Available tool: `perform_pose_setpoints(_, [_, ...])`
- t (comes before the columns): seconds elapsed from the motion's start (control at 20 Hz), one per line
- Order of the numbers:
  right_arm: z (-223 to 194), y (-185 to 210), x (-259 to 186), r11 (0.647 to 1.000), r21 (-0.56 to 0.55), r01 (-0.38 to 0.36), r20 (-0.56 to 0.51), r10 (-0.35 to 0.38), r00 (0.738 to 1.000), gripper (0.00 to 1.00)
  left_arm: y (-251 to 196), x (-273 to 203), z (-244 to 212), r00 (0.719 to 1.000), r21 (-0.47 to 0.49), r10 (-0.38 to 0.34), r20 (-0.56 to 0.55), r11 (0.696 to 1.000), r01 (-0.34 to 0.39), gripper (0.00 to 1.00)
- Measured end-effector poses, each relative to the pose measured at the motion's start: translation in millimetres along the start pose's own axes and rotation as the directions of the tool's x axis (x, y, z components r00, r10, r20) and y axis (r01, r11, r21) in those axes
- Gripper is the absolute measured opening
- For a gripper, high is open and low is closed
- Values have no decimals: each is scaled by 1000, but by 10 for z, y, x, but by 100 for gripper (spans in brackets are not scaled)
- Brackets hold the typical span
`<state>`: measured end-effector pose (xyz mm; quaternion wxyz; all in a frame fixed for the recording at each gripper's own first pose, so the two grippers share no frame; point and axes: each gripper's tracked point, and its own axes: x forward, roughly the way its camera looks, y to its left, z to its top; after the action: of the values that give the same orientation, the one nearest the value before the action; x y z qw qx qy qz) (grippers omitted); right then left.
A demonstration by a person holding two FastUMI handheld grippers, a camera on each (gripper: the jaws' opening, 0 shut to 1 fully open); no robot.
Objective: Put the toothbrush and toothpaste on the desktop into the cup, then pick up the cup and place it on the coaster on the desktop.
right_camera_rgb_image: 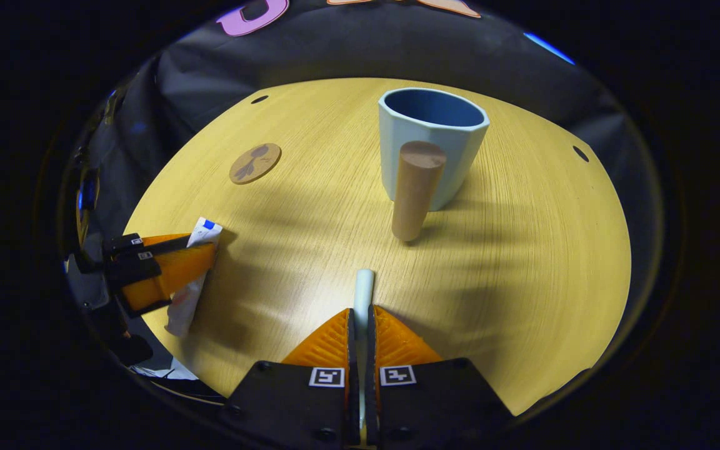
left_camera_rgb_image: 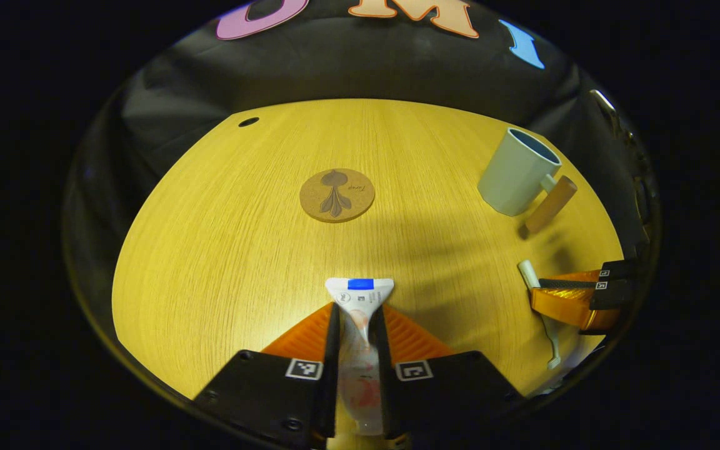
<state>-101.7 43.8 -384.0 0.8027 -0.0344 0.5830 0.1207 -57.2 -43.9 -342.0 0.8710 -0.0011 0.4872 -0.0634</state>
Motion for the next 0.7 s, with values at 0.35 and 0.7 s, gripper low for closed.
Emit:
perform_pose_setpoints(0.35, [7,5,-7,1000,24,-7,47,6,999,6,-46,1,52,998,6,-18,57,1000,18,1])
perform_pose_setpoints(0.7, [78,49,-155,991,109,-79,121,66,990,6,-83,-154,189,988,-23,-48,150,998,52,0])
